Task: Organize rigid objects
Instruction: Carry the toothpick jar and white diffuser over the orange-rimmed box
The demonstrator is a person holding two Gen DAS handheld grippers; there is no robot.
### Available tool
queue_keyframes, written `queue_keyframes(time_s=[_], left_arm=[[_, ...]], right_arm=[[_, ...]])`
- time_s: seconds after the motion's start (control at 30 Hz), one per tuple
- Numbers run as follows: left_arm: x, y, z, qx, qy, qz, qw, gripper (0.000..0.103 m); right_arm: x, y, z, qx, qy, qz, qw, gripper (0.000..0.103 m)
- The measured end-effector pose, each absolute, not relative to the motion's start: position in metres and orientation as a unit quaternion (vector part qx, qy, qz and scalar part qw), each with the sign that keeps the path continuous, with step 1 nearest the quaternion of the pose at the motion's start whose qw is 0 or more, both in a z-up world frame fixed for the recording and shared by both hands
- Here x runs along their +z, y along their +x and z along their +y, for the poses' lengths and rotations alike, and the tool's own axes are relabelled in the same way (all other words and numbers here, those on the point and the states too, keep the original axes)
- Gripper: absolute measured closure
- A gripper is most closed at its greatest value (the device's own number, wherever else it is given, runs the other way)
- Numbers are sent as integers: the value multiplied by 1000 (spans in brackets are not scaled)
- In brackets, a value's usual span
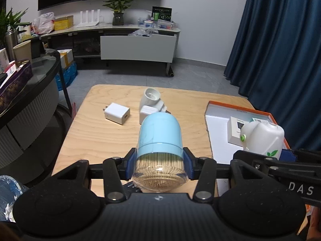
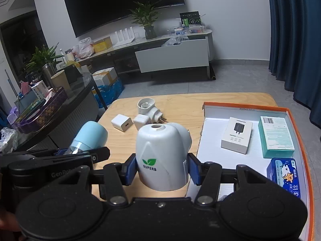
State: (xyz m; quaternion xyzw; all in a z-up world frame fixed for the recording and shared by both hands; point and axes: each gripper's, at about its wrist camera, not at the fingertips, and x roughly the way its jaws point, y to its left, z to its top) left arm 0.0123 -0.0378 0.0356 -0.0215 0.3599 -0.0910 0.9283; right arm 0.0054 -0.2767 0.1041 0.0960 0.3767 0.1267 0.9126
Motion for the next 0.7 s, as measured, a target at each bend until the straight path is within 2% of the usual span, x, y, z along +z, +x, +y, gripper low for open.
queue_keyframes(time_s=[0.7], left_arm=[[33,15,-56,-111,-8,363,925,55]], right_arm=[[100,4,-303,103,107,374,915,39]])
